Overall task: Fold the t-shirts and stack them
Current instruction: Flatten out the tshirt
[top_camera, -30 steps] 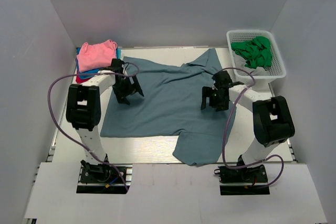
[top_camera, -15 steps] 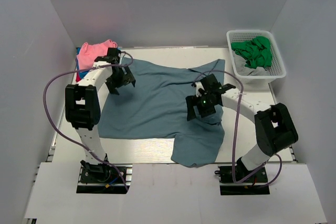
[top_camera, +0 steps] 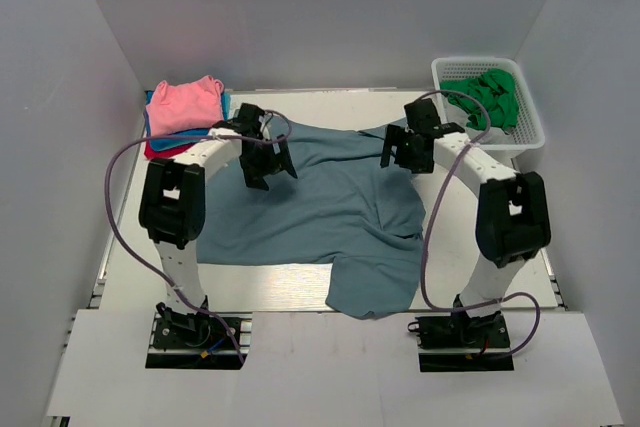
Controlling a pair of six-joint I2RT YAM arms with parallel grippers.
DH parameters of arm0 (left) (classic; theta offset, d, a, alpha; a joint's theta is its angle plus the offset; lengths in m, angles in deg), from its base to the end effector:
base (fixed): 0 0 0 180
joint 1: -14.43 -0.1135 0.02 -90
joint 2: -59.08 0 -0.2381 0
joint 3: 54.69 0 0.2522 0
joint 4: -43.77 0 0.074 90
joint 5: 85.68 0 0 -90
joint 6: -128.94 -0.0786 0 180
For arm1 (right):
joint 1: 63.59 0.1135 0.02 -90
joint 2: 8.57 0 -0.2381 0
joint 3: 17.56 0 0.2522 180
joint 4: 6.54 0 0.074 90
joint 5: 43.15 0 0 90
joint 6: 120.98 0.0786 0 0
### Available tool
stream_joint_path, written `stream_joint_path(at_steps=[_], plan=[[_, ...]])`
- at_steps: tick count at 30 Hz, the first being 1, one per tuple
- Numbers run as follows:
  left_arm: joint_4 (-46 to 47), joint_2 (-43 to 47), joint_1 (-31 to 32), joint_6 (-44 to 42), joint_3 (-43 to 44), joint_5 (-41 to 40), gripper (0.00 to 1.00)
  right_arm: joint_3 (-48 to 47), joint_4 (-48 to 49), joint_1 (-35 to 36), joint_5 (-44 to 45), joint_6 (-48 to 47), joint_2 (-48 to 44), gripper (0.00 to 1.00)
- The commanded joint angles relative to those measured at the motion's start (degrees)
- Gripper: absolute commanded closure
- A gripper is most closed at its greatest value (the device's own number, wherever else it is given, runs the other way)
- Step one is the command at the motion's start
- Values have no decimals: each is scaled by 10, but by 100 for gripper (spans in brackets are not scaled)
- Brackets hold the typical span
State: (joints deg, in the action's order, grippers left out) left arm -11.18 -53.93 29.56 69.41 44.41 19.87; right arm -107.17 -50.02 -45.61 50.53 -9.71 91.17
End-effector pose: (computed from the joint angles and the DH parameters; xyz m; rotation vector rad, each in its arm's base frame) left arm 0.3921 -0.1278 0.1324 -0.3087 2.8368 -0.5653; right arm 0.3811 0.1184 0.1811 0.0987 2.5134 0.2016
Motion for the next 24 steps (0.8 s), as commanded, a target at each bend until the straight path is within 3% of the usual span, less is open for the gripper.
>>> stream_joint_path(at_steps=[1,8,12,17,24], plan=[[19,3,11,-6,-42,29,0,-24,39,-5,11,8,36,10],[6,-14,1,-12,-83,-25,0,-67,111,-11,4,-2,133,10],[-27,-33,-5,-26,-83,-104,0,-107,57,-22,46,10,183,10],[-78,-69,-11,-26,-61,-227,0,-100,55,-37,97,17,184,10],[-101,-94,-31,-31,-9,-313,0,-121,64,-54,90,-11,196,10]])
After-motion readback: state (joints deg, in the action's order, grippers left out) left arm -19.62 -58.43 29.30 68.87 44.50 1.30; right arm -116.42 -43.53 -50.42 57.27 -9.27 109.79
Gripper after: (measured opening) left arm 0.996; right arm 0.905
